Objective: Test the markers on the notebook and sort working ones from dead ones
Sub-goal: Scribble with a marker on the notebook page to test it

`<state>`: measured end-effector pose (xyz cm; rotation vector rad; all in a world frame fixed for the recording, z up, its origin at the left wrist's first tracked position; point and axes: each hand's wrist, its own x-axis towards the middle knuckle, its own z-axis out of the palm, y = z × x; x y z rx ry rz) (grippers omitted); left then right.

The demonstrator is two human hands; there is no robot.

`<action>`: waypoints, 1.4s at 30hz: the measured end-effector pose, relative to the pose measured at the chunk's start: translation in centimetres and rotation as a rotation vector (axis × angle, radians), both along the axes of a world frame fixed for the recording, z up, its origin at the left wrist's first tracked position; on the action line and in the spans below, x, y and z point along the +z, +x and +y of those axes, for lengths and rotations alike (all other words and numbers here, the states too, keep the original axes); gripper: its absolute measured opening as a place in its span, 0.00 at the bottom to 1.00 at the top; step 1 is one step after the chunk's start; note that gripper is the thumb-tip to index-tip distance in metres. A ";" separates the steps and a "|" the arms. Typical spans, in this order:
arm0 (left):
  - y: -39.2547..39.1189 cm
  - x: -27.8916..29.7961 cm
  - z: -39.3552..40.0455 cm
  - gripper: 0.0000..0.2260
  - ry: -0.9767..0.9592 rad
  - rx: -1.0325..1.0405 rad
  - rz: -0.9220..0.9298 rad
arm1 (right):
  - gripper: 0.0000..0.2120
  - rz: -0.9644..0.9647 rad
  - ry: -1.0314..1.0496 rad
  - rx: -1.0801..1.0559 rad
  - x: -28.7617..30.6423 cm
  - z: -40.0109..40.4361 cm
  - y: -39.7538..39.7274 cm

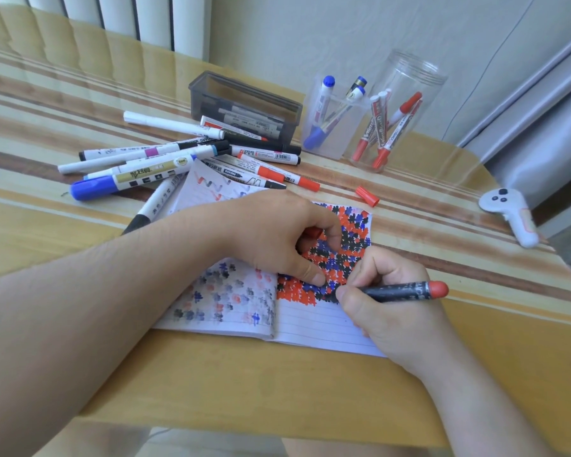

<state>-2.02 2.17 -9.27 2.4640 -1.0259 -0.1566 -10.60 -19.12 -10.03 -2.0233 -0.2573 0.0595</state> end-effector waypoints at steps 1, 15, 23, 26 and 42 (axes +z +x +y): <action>0.0 0.0 0.0 0.20 0.000 0.008 0.000 | 0.12 -0.003 -0.009 0.014 0.0 0.0 0.0; 0.3 0.6 0.9 0.17 -0.243 0.068 0.056 | 0.11 0.182 0.711 -0.046 0.3 -1.9 1.6; 0.3 0.5 0.8 0.16 -0.196 0.059 -0.006 | 0.19 0.217 0.675 -0.047 0.2 -1.8 1.5; 0.1 0.6 0.7 0.15 -0.180 0.058 -0.008 | 0.18 0.220 0.643 -0.053 0.2 -1.6 1.5; -3.4 1.5 -1.4 0.09 -0.291 0.056 0.050 | 0.10 -0.537 -0.165 -0.106 -1.8 -0.1 1.7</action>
